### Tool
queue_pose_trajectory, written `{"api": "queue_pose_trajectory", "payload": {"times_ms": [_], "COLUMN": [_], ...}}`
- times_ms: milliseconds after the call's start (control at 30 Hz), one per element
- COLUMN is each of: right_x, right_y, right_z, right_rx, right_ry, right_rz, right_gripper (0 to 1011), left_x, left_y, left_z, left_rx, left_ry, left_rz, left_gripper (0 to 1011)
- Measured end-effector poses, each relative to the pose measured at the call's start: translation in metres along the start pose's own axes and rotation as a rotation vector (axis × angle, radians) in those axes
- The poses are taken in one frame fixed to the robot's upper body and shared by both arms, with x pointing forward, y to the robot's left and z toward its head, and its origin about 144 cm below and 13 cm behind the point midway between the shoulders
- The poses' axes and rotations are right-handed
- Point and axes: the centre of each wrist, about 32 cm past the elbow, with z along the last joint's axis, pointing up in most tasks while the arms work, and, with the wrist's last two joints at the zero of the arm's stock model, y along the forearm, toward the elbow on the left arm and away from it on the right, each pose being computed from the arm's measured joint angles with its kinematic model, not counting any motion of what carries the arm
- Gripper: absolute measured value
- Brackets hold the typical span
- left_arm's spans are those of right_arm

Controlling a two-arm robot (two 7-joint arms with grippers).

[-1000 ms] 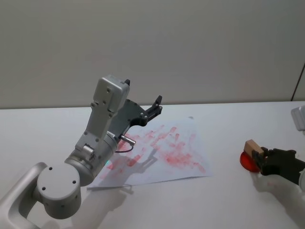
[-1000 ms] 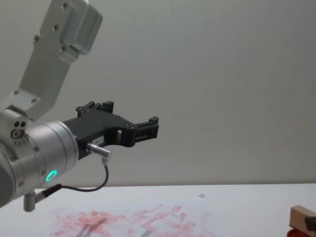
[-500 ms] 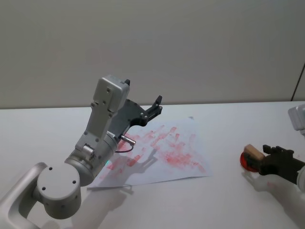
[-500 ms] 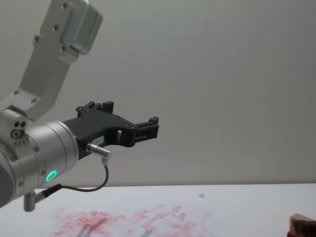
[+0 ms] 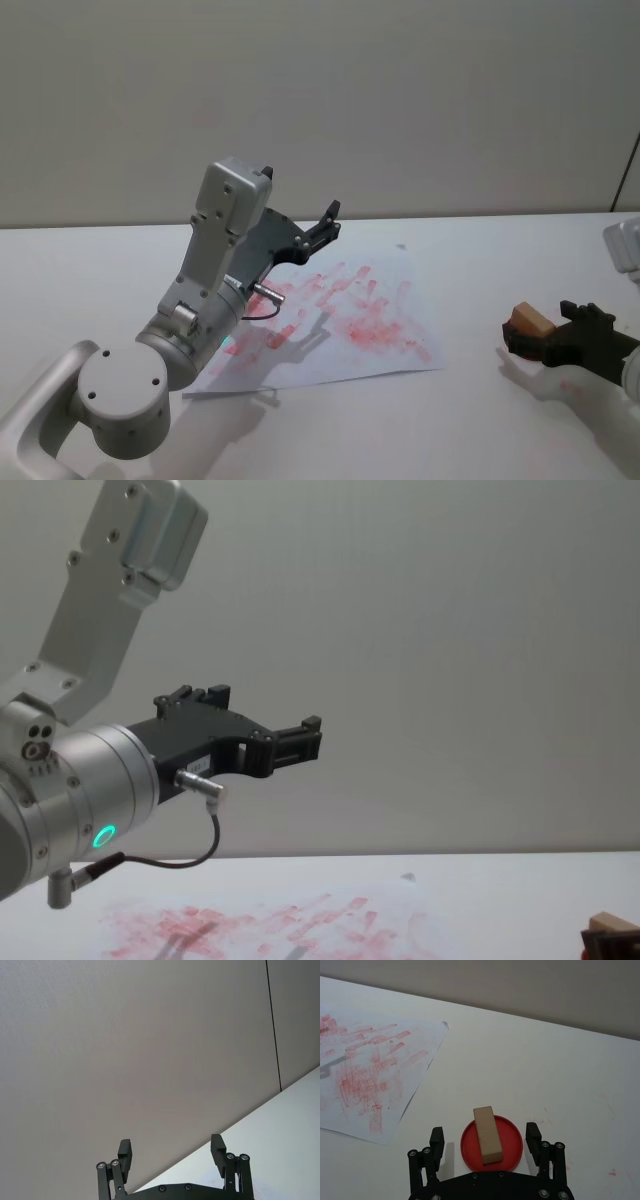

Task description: Use the one hand to pick up the stamp and affix it onto the A4 paper.

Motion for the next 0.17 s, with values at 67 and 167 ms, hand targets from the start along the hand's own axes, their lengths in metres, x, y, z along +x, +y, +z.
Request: {"api": "queue_pose_trajectory", "payload": {"times_ms": [67, 167], "right_x": [0.0000, -0.0001], "right_y": [0.0001, 0.0002], "right_z": [0.0000, 0.0000], "right_rx": [0.000, -0.001], "right_ry": [0.000, 0.000], "right_rz": [0.000, 0.000], "right_gripper": [1001, 1001], "left_x": [0.0000, 0.0000], "left_y": [0.0000, 0.0000], "left_z": [0.0000, 0.0000], "left_rx": [0.000, 0.000], "left_ry": [0.000, 0.000], "left_rz": [0.000, 0.000], "left_gripper": [1001, 1001]}}
